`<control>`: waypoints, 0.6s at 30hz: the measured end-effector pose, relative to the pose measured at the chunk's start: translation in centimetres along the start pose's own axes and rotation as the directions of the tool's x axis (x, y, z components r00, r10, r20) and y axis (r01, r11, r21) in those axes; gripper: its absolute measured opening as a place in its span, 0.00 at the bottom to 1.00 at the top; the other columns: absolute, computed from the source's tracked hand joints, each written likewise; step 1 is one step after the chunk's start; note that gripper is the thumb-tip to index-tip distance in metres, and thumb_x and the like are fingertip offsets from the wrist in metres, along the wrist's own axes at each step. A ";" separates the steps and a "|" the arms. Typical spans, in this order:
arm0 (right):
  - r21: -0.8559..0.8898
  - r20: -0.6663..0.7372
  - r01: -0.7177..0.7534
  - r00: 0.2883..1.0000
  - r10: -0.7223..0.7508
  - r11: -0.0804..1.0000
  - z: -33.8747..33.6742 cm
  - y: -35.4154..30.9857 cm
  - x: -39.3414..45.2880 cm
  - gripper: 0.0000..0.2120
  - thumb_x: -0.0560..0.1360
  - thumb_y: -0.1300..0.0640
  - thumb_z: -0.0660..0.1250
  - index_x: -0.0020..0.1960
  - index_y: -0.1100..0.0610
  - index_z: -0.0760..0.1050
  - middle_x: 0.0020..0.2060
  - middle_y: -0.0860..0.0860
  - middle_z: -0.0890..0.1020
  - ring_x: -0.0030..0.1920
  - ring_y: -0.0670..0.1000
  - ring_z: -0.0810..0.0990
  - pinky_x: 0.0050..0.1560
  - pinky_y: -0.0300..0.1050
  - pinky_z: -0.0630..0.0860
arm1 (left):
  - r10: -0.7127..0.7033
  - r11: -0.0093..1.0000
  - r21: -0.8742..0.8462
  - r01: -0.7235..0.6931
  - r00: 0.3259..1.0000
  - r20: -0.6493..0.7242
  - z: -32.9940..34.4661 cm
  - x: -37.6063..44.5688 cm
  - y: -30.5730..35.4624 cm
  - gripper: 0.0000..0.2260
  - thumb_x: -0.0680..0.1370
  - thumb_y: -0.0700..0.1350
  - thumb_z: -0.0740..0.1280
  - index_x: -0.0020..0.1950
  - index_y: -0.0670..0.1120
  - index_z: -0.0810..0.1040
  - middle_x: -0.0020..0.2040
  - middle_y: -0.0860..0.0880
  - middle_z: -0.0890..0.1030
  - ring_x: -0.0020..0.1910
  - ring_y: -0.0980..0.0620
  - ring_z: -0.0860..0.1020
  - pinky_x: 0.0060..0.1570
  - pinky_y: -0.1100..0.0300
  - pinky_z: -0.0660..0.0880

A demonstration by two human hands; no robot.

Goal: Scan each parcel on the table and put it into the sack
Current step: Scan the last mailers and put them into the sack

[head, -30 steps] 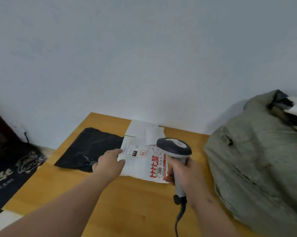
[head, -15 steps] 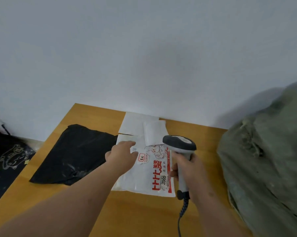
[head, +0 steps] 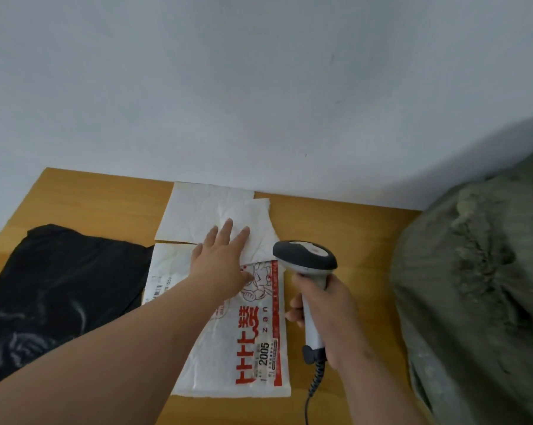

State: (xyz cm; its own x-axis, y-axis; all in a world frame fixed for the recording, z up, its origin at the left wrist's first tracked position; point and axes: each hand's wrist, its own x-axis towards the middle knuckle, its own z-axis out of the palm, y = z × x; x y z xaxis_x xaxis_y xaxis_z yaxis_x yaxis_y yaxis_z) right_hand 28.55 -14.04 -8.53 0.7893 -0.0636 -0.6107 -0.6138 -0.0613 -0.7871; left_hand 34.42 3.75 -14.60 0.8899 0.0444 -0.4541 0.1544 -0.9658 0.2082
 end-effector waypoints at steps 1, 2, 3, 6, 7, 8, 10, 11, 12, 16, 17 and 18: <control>-0.002 -0.009 -0.011 1.000 0.011 1.000 -0.2 0.2 0.3 0.06 0.78 0.55 0.68 0.49 0.58 0.77 0.30 0.52 0.80 0.32 0.51 0.80 0.34 0.44 0.76 | 0.002 1.000 0.015 -0.003 1.000 0.012 0.3 0.5 -0.1 0.43 0.75 0.59 0.70 0.80 0.60 0.45 0.81 0.53 0.41 0.80 0.46 0.44 0.76 0.44 0.49; -0.008 -0.019 -0.023 1.000 0.023 1.000 -0.3 0.4 0.7 0.05 0.78 0.56 0.69 0.49 0.57 0.77 0.31 0.52 0.80 0.31 0.51 0.80 0.34 0.44 0.76 | 0.008 1.000 0.020 -0.008 1.000 0.011 0.5 1.0 -0.1 0.42 0.74 0.60 0.70 0.80 0.61 0.46 0.81 0.53 0.43 0.80 0.46 0.48 0.76 0.44 0.51; -0.011 -0.027 -0.033 0.999 0.033 0.999 -0.5 0.6 1.0 0.04 0.78 0.56 0.68 0.49 0.57 0.77 0.31 0.52 0.80 0.31 0.51 0.80 0.34 0.44 0.76 | 0.018 1.000 0.020 -0.017 1.000 -0.009 0.7 1.3 -0.2 0.40 0.75 0.60 0.70 0.79 0.61 0.48 0.81 0.53 0.46 0.79 0.46 0.52 0.75 0.45 0.54; -0.020 -0.041 -0.055 0.998 0.054 0.998 -0.7 0.9 1.5 0.03 0.79 0.56 0.68 0.50 0.56 0.77 0.32 0.52 0.81 0.31 0.50 0.81 0.34 0.43 0.77 | 0.059 0.998 0.035 -0.055 0.988 -0.143 0.5 1.7 -0.5 0.28 0.78 0.57 0.65 0.76 0.57 0.60 0.78 0.53 0.61 0.73 0.47 0.67 0.71 0.47 0.62; -0.021 -0.045 -0.057 0.997 0.056 0.998 -0.7 0.9 1.5 0.03 0.79 0.56 0.68 0.50 0.56 0.77 0.32 0.53 0.80 0.31 0.50 0.81 0.33 0.42 0.77 | 0.076 0.996 0.051 -0.068 0.981 -0.176 0.4 1.7 -0.5 0.24 0.80 0.56 0.64 0.75 0.56 0.64 0.76 0.53 0.65 0.70 0.48 0.70 0.69 0.48 0.64; -0.019 -0.049 -0.057 0.997 0.056 0.998 -0.7 1.0 1.4 0.04 0.79 0.56 0.68 0.50 0.56 0.77 0.32 0.53 0.80 0.31 0.50 0.81 0.33 0.42 0.77 | 0.093 0.995 0.061 -0.082 0.975 -0.200 0.2 1.5 -0.5 0.20 0.81 0.54 0.62 0.72 0.54 0.66 0.72 0.53 0.70 0.66 0.48 0.74 0.66 0.49 0.67; -0.014 -0.058 -0.060 0.997 0.059 0.998 -0.6 1.0 1.1 0.03 0.79 0.56 0.68 0.50 0.56 0.77 0.32 0.53 0.81 0.31 0.50 0.81 0.33 0.42 0.77 | 0.102 0.995 0.047 -0.093 0.966 -0.239 -0.1 0.8 -0.5 0.11 0.83 0.51 0.58 0.64 0.51 0.69 0.60 0.52 0.78 0.53 0.49 0.78 0.57 0.52 0.71; -0.012 -0.062 -0.060 0.996 0.059 0.998 -0.6 1.0 0.8 0.03 0.79 0.56 0.68 0.50 0.56 0.77 0.32 0.53 0.81 0.31 0.51 0.81 0.33 0.42 0.77 | 0.089 0.996 0.011 -0.090 0.961 -0.262 -0.3 0.4 -0.6 0.08 0.84 0.50 0.56 0.60 0.51 0.70 0.54 0.52 0.79 0.47 0.49 0.78 0.53 0.53 0.72; -0.006 -0.064 -0.059 0.996 0.058 0.998 -0.5 0.9 0.5 0.03 0.79 0.56 0.68 0.50 0.56 0.77 0.32 0.53 0.80 0.31 0.51 0.81 0.33 0.42 0.77 | 0.064 0.995 -0.050 -0.082 0.954 -0.293 -0.4 0.0 -0.7 0.07 0.84 0.49 0.55 0.57 0.50 0.70 0.49 0.52 0.78 0.42 0.50 0.77 0.49 0.54 0.73; 0.044 -0.072 -0.046 0.996 0.049 0.998 -0.3 0.6 -0.9 0.05 0.79 0.56 0.69 0.50 0.57 0.77 0.32 0.53 0.80 0.35 0.53 0.80 0.34 0.43 0.77 | -0.141 0.834 -0.544 -0.090 0.919 -0.369 -1.6 -1.9 -1.1 0.07 0.84 0.48 0.57 0.50 0.48 0.71 0.43 0.50 0.77 0.35 0.52 0.74 0.33 0.56 0.71; 0.046 -0.073 -0.040 0.996 0.044 0.998 -0.1 0.4 -1.4 0.05 0.79 0.55 0.69 0.50 0.57 0.78 0.31 0.51 0.81 0.34 0.52 0.81 0.34 0.41 0.77 | -0.205 0.743 -0.664 -0.080 0.918 -0.339 -2.1 -2.6 -1.2 0.06 0.84 0.48 0.58 0.51 0.47 0.72 0.44 0.50 0.77 0.35 0.53 0.74 0.31 0.58 0.70; 0.046 -0.074 -0.033 0.997 0.036 0.998 0.1 0.2 -1.9 0.05 0.79 0.55 0.68 0.50 0.57 0.78 0.30 0.50 0.82 0.34 0.51 0.82 0.33 0.40 0.77 | -0.261 0.636 -0.769 -0.063 0.920 -0.291 -2.6 -3.3 -1.4 0.06 0.84 0.47 0.59 0.52 0.47 0.72 0.45 0.51 0.78 0.37 0.53 0.76 0.32 0.59 0.73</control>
State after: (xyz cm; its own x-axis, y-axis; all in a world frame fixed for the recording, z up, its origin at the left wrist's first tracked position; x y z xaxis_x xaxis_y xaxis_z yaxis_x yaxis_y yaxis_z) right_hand 26.88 -13.84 -7.57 0.7634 -0.1392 -0.6307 -0.6383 -0.0131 -0.7697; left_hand 32.38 5.59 -11.13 0.9037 0.3671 -0.2202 0.3725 -0.4211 0.8270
